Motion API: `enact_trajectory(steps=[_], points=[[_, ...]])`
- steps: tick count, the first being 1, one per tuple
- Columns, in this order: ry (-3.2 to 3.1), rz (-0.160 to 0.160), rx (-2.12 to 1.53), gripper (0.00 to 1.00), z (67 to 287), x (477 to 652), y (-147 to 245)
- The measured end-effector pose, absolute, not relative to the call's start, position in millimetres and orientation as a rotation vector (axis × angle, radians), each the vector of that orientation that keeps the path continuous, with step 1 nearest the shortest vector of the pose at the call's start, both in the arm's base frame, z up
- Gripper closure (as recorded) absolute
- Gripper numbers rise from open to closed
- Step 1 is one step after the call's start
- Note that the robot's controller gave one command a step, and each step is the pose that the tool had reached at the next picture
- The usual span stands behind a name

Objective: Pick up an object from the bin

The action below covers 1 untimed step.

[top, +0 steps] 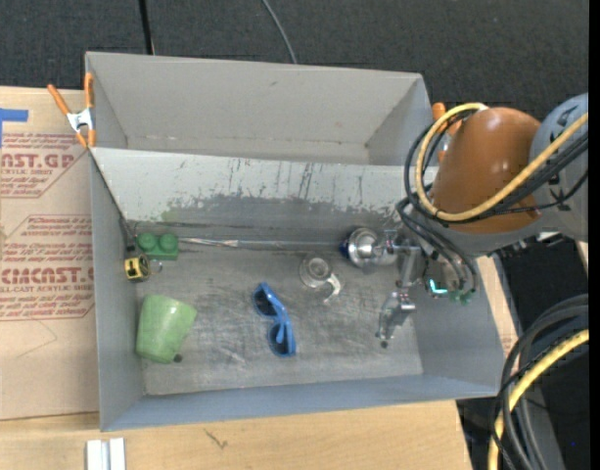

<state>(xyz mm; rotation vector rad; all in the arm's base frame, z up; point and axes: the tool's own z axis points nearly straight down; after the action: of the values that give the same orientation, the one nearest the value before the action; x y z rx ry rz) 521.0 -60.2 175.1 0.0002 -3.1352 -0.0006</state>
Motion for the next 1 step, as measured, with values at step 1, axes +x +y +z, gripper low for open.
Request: enact_trajectory(steps=[1], points=[[-3.14, -0.005, -0.044, 0.0, 127.9, 549.1, -0.6]])
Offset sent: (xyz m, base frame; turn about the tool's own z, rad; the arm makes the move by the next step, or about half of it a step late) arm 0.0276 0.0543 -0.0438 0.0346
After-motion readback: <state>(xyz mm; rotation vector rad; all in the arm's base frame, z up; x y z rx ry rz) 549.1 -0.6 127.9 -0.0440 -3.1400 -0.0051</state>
